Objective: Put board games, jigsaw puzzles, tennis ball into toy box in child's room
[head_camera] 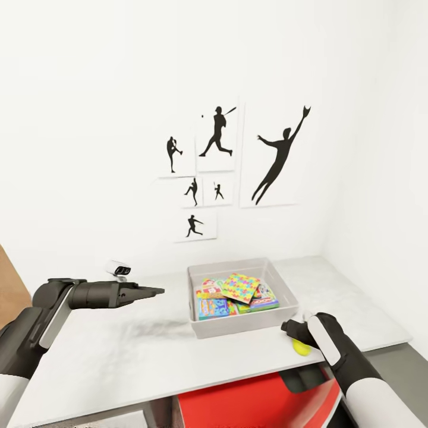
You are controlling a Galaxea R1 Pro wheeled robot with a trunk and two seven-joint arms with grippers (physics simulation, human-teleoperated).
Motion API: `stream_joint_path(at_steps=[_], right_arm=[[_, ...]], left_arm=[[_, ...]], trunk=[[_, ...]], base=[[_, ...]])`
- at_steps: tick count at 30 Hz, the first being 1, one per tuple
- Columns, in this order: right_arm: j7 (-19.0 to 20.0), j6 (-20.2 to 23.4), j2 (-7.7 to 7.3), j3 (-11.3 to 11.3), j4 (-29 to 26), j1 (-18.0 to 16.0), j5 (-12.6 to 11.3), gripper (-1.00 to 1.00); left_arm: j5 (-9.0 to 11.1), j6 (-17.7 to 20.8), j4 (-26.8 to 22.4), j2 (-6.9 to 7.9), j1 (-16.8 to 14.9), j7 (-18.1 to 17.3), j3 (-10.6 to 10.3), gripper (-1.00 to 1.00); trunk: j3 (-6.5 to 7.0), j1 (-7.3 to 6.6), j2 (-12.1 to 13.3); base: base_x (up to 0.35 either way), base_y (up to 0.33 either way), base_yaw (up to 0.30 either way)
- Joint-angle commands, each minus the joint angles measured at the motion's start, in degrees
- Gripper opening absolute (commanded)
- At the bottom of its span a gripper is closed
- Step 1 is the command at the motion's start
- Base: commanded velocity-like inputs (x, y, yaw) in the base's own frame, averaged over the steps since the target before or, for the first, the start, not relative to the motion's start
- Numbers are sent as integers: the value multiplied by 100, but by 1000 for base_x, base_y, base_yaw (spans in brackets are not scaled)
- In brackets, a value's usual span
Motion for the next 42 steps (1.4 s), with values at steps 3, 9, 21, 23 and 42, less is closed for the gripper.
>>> stream_joint_path(at_steps=[3,9,21,23,42], right_arm=[[-181,5,25,24,-8,-20,-48,100],[-712,45,55,24,-8,-72,36,100],[-1479,100,172,24,-16,-175,83,100],[-1508,102,180,24,-14,-179,81,100],[-1542,82,196,24,20,-265,81,100]], left_arm=[[16,60,2,4,-7,-14,-11,100],[24,60,2,1,-7,-14,-11,100],[19,60,3,-2,-7,-14,-10,100],[19,60,4,-2,-7,-14,-12,100],[18,60,1,-3,-7,-14,-11,100]], trunk=[[-41,4,-15],[-73,4,-15],[-84,4,-15],[-84,4,-15],[-145,4,-15]], base=[[0,0,71],[0,0,44],[0,0,8],[0,0,1],[0,0,0]])
